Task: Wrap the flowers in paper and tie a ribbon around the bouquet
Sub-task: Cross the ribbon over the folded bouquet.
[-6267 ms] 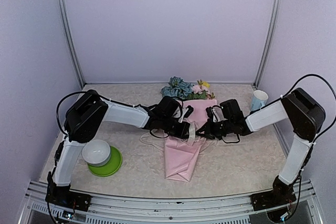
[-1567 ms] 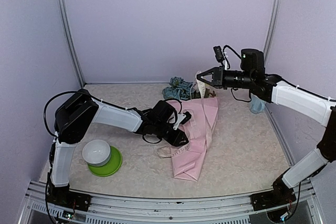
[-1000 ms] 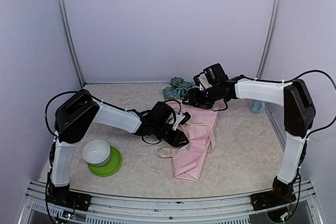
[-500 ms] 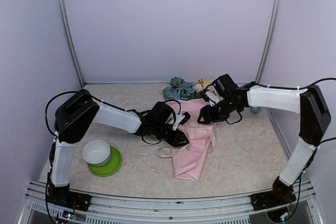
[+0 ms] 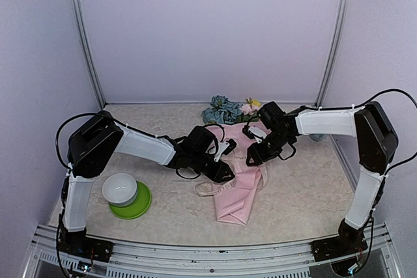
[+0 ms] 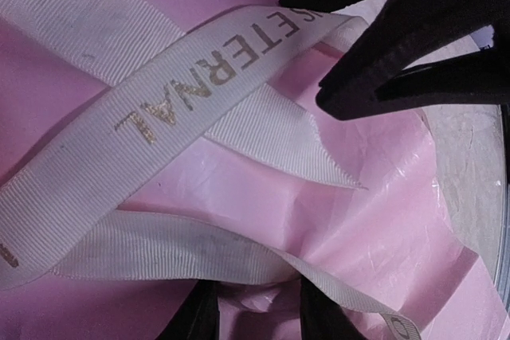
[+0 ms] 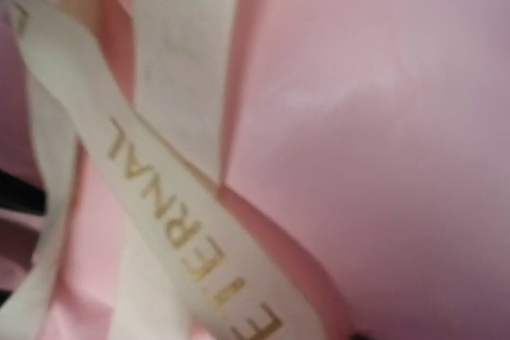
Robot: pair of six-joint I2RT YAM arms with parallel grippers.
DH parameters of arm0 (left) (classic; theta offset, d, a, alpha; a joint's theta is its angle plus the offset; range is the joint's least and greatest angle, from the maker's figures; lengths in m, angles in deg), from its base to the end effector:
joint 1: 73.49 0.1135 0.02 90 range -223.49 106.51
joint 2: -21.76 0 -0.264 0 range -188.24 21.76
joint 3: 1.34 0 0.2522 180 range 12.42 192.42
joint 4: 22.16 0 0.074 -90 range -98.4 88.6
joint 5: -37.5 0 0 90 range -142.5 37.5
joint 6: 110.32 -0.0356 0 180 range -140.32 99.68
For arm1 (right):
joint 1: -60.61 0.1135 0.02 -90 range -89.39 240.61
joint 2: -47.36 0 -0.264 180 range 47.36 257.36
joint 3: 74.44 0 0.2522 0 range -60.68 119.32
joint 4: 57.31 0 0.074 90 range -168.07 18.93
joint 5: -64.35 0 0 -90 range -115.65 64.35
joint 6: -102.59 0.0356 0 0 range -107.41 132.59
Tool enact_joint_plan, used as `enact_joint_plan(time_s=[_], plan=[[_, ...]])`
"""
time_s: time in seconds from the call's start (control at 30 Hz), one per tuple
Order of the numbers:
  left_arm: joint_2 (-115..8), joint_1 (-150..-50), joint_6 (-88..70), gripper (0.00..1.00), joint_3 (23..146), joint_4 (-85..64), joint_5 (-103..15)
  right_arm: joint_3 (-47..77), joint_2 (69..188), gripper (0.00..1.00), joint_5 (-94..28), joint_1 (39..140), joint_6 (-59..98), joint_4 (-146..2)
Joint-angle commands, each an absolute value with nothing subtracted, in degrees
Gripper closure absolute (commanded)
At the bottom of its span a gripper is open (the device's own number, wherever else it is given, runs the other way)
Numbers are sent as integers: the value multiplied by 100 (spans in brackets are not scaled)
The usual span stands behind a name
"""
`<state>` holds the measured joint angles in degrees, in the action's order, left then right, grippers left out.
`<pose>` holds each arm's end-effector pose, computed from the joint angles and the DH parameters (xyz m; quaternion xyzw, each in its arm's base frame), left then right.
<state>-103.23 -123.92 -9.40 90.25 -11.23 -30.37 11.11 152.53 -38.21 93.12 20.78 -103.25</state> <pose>0.2817 -0.3619 0.1162 0.3758 0.8261 -0.3464 0.2373 0.3092 0.2063 0.1846 -0.2273 0.9448 0.1734 0.1601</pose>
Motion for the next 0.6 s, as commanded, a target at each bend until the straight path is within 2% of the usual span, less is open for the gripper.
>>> enact_joint_plan(time_s=[0.0, 0.03, 0.13, 0.33, 0.43, 0.57], plan=[[-10434, -12402, -960, 65, 9003, -682, -2922, 1287, 15378, 64, -3643, 9359, 1992, -10345], [-10431, -12402, -955, 65, 9008, -682, -2923, 1290, 15354, 76, -3650, 9357, 2022, -10289], [-10434, -12409, -965, 65, 9012, -673, -2921, 1228, 15250, 100, -3761, 9357, 2116, -10135], [-10476, -12411, -958, 65, 9019, -705, -2897, 1018, 14908, 100, -4612, 9370, 2503, -9879], [-10538, -12411, -937, 66, 9048, -736, -2869, 527, 14793, 100, -6175, 9415, 2951, -8795], [-10382, -12419, -836, 66, 8910, -903, -2941, 238, 15029, 100, -6374, 9419, 3584, -7947]])
